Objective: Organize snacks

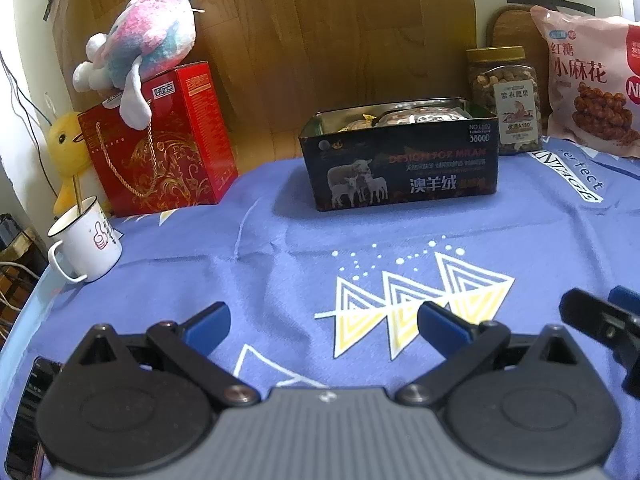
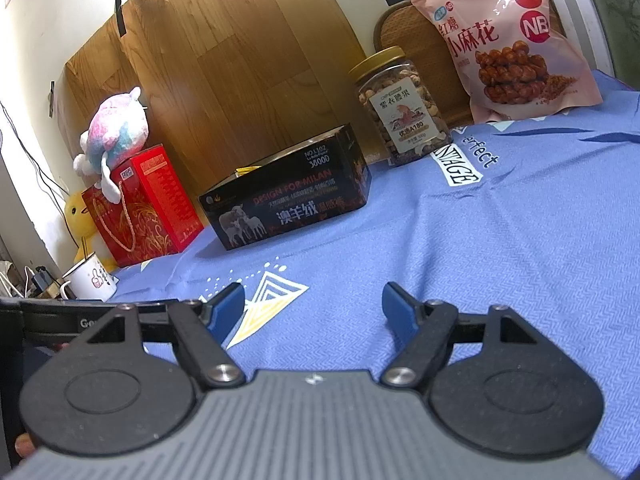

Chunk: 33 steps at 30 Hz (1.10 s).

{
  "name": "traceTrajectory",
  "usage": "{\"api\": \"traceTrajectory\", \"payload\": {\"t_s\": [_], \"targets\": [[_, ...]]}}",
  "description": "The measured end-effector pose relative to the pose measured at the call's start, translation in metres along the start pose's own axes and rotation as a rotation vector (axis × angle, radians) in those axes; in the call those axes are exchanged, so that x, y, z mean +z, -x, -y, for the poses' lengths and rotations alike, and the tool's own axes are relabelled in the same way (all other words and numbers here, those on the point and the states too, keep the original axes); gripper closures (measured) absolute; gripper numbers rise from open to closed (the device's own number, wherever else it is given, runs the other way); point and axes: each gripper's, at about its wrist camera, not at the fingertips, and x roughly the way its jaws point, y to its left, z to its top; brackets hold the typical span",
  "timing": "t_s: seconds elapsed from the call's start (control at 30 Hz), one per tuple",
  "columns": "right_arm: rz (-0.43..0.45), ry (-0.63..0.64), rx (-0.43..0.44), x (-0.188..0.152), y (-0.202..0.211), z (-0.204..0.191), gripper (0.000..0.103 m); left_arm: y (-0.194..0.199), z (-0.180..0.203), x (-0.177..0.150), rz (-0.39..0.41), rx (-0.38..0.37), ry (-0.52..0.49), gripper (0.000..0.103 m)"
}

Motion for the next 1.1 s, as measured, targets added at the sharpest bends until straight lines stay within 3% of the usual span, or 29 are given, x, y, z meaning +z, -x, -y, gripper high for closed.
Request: {"api": "traceTrajectory", "payload": {"t_s": [1.1], "targets": [[0.02,0.038,-0.059,-0.001,0.001,-0.003,0.025,0.014,0.012,0.004,0.05,-0.031,0.007,0.0]]}}
